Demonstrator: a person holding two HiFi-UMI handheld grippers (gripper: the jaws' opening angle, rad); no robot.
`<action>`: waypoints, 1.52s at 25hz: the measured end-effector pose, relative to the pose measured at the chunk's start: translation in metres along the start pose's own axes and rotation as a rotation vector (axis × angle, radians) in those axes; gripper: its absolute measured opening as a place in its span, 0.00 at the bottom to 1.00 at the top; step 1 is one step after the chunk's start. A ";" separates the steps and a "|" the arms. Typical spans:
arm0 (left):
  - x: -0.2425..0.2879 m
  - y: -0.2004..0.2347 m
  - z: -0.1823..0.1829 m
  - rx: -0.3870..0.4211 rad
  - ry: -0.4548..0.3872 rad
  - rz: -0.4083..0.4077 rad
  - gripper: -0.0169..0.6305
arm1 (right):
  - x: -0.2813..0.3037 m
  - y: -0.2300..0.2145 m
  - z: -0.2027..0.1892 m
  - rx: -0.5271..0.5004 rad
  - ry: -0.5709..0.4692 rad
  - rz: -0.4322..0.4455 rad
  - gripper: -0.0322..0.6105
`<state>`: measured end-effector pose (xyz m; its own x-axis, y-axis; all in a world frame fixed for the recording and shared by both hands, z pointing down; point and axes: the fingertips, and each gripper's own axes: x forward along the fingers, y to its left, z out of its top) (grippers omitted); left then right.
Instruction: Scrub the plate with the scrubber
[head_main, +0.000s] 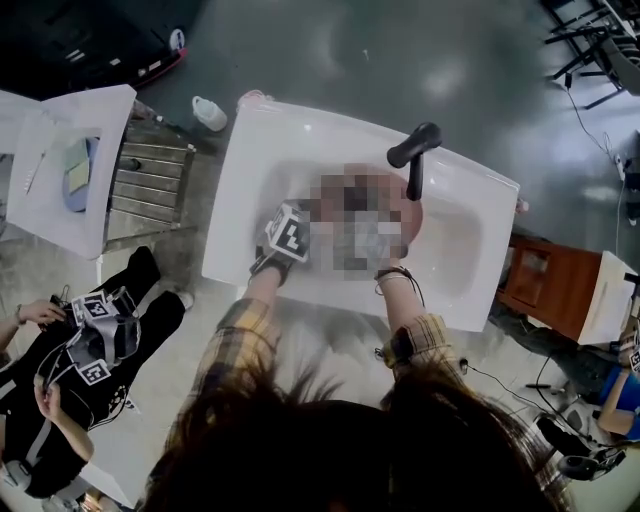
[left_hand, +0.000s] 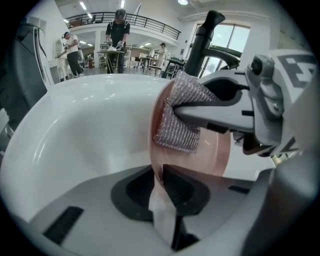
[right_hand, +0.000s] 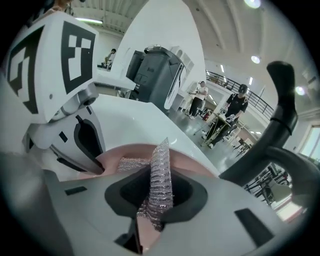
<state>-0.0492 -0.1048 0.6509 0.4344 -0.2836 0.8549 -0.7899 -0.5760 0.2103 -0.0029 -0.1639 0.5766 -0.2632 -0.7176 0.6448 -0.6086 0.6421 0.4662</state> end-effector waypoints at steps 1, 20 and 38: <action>-0.001 -0.001 0.000 -0.001 -0.001 -0.007 0.11 | 0.000 0.001 -0.001 0.001 -0.007 0.006 0.17; 0.003 0.002 0.003 -0.014 -0.007 -0.022 0.11 | -0.009 0.034 -0.032 0.016 0.029 0.107 0.17; 0.003 0.001 0.003 0.007 0.002 -0.025 0.11 | -0.036 0.045 -0.098 -0.070 0.166 0.185 0.18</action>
<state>-0.0481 -0.1084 0.6522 0.4530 -0.2673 0.8505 -0.7756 -0.5885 0.2282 0.0523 -0.0828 0.6333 -0.2349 -0.5359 0.8109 -0.5065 0.7795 0.3685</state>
